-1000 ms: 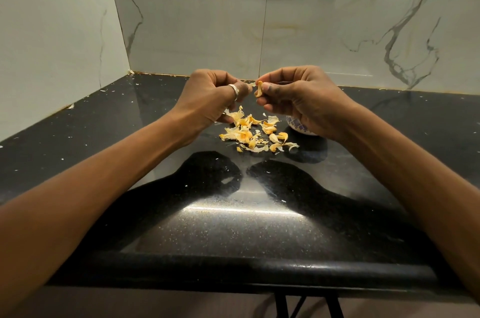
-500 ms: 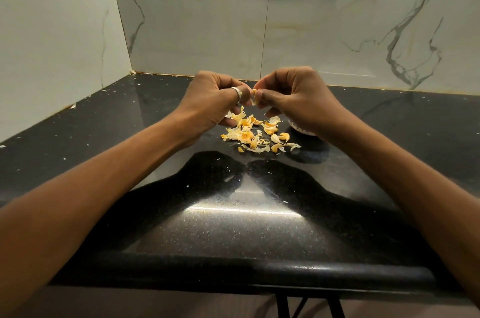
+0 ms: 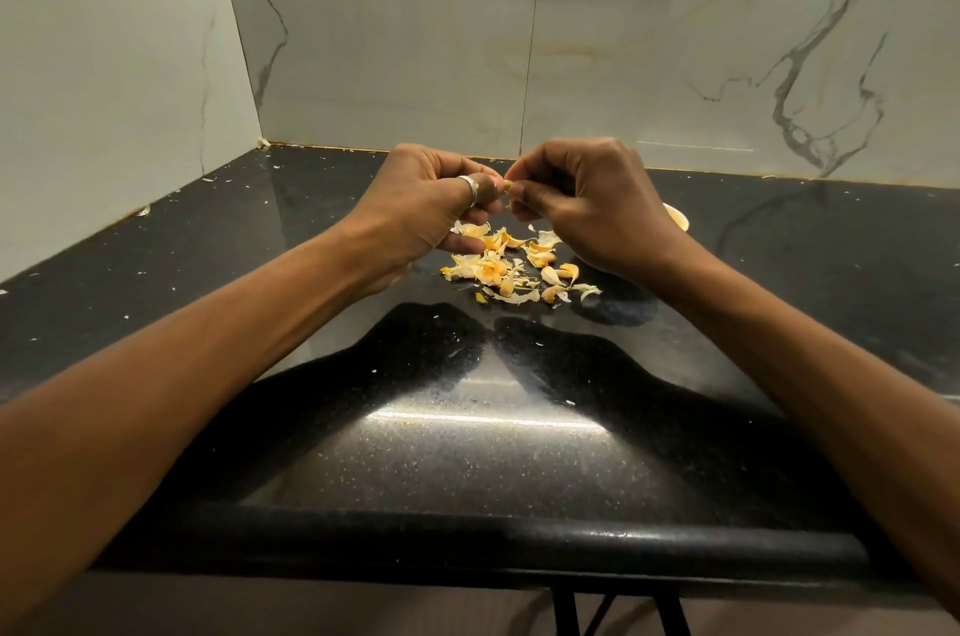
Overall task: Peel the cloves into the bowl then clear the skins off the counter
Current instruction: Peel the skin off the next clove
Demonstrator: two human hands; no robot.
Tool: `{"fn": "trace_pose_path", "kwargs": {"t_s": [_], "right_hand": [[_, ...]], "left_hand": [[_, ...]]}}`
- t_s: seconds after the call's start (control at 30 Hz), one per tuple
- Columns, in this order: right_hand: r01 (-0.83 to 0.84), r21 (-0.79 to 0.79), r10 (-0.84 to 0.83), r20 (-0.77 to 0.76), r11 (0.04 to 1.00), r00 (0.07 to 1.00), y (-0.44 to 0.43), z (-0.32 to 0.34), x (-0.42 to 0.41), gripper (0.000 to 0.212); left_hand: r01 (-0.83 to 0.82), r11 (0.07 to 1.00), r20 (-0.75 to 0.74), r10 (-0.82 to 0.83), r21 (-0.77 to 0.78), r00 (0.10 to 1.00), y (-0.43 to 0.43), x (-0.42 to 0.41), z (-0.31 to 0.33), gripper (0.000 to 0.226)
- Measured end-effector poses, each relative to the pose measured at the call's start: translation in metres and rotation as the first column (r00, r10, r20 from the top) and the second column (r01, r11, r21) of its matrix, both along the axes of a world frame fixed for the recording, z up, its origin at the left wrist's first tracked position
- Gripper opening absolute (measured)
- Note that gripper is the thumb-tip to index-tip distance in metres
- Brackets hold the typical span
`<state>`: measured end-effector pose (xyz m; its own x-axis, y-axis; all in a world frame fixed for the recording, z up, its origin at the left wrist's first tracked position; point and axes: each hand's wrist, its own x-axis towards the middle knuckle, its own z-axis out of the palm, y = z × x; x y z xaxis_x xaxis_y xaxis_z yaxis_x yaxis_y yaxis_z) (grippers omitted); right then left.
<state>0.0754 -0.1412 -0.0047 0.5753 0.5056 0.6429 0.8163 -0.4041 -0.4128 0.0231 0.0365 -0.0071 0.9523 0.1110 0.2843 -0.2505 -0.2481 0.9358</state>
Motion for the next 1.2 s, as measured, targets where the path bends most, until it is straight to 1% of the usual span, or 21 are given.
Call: {"fn": "trace_pose_path", "kwargs": {"t_s": [0.4,0.53,0.7,0.9,1.03,1.2], "right_hand": [[-0.042,0.038,0.045,-0.093,0.998,0.995,0.0009,0.0005,-0.0012,0.012],[-0.044,0.050,0.049,-0.113,0.998,0.992,0.0006,0.0024,-0.0015,0.012],[-0.030,0.035,0.033,-0.097,0.999,0.995,-0.0005,0.0027,-0.0001,0.011],[-0.002,-0.009,0.001,-0.035,1.000,0.999,-0.0004,0.0003,-0.0009,0.012],[0.012,-0.030,-0.012,-0.003,0.999,1.000,-0.0010,-0.0018,-0.0018,0.013],[-0.001,-0.017,0.001,0.005,1.000,1.000,0.0019,-0.0027,-0.0032,0.014]], "left_hand": [[-0.002,0.998,-0.015,0.001,-0.067,1.000,-0.0011,0.0025,-0.0013,0.011],[-0.001,0.998,-0.005,0.001,-0.059,1.000,-0.0008,0.0029,-0.0003,0.012],[0.008,1.000,0.021,-0.008,0.005,1.000,-0.0005,0.0014,0.0000,0.012],[-0.004,0.995,0.052,-0.001,0.096,0.999,-0.0006,0.0012,-0.0025,0.009],[-0.018,0.996,0.055,0.013,0.090,0.998,-0.0026,0.0009,-0.0040,0.008],[-0.051,0.998,0.039,0.049,0.043,0.998,-0.0048,0.0015,-0.0030,0.014]]}}
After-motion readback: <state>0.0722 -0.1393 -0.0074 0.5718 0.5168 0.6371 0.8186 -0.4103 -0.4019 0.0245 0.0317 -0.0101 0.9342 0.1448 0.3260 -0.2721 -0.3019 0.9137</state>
